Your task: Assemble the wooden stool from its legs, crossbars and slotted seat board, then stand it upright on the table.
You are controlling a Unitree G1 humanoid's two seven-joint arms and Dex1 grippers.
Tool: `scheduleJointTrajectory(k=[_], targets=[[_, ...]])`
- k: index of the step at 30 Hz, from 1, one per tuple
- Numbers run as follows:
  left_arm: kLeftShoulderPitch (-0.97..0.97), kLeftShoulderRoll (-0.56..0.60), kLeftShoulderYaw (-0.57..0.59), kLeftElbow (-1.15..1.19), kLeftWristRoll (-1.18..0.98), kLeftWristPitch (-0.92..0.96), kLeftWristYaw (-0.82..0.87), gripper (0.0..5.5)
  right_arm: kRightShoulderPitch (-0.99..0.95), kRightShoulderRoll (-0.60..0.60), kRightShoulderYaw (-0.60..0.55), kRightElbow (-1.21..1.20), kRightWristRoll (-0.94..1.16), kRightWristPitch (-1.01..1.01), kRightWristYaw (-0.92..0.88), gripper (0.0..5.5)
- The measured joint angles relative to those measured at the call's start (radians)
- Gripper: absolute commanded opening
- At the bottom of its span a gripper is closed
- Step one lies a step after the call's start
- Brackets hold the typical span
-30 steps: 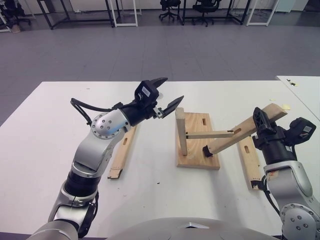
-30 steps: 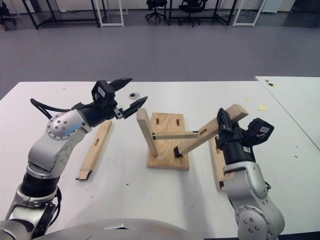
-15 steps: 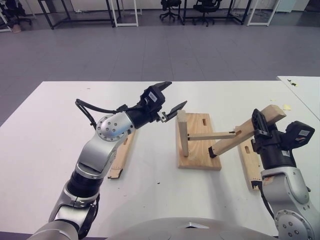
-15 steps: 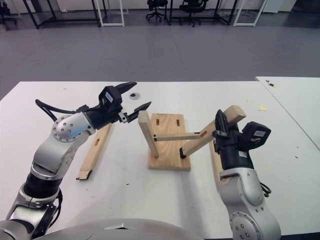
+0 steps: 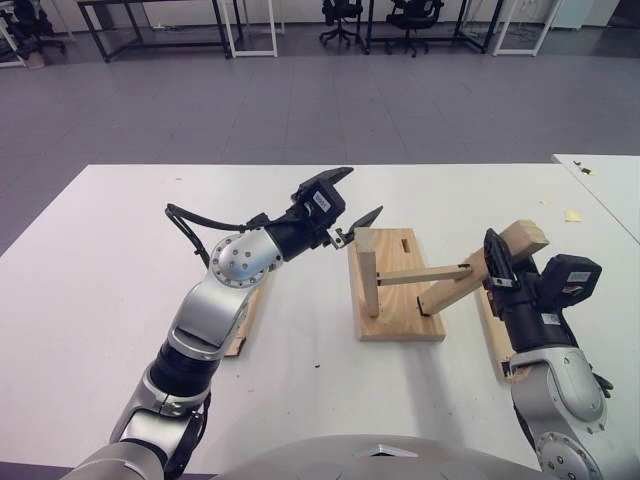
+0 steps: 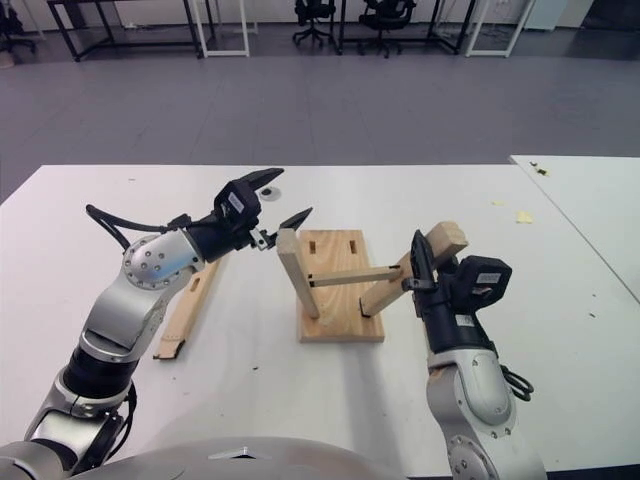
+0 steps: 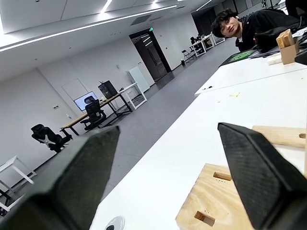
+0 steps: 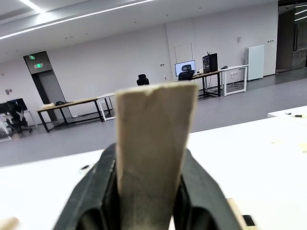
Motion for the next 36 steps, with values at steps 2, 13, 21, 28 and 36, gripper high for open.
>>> scheduleJointTrajectory(k=[2,13,21,28,36], targets=[[0.003,-0.012,-0.015,0.017,0.031,-0.013,0.008,3.76,-0.018,-0.026,-0.005,0.019,0.023,0.079,0.017,2.22],[-0.010,-0.099,0.030,0.104,0.129,-0.096,0.143,3.76,-0.181,-0.174,-0.105,0.015,0.141,0.222,0.230,2.60],[0.112,-0.041,0.323,-0.087,0.160,0.082,0.257,3.76,-0.188,-0.236,-0.212,-0.053,0.268,0.221,0.343,2.60],[0.230,-0.149,0.445,-0.427,-0.052,0.448,0.268,3.76,-0.584,-0.416,-0.413,0.052,0.710,0.257,0.216,2.60],[0.248,-0.226,0.318,-0.514,-0.082,0.749,0.377,3.76,-0.315,-0.325,-0.364,0.048,0.614,0.299,-0.056,2.60]])
